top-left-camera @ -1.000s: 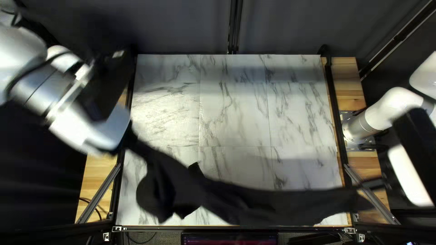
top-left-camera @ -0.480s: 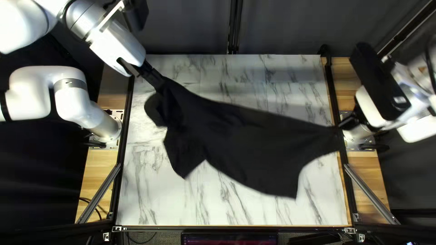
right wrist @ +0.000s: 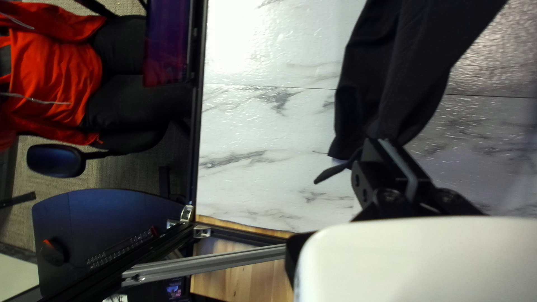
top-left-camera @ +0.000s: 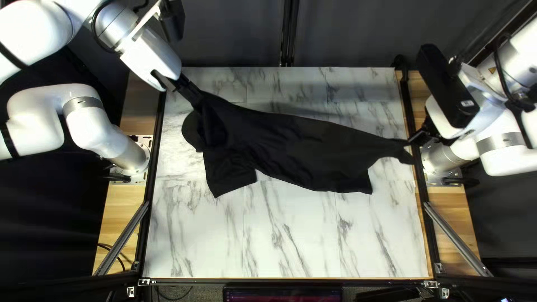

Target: Fold t-shirt

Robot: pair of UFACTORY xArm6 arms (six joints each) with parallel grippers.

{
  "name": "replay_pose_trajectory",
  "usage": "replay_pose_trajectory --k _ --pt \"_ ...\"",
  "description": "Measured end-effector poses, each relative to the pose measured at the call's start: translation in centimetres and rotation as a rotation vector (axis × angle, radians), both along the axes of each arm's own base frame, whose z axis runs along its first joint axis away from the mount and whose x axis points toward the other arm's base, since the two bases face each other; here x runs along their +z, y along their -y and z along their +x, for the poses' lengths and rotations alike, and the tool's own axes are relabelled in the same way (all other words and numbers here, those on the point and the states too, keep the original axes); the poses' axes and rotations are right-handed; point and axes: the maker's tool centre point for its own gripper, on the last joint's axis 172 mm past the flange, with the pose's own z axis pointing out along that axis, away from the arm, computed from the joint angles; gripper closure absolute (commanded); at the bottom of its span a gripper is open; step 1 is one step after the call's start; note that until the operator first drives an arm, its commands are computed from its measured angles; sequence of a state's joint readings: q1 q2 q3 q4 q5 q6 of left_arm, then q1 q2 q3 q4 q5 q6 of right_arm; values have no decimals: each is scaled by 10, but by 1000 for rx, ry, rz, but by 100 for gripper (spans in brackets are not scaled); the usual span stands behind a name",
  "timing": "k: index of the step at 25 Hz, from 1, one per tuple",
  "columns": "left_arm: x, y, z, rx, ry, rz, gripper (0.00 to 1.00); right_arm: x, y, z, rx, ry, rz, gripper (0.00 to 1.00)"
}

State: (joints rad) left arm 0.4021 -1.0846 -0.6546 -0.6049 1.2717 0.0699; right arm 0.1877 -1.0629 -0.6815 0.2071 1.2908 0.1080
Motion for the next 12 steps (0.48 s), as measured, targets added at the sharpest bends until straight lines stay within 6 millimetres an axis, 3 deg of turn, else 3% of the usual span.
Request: replay_pose_trajectory --k 4,7,12 --pt "9 46 -5 -38 -21 34 100 19 -41 -1 20 13 -30 100" --pt "22 86 -10 -70 -28 78 100 45 -78 -1 32 39 -58 100" --pt "64 148 -11 -124 13 175 100 88 -141 6 59 82 -125 100"
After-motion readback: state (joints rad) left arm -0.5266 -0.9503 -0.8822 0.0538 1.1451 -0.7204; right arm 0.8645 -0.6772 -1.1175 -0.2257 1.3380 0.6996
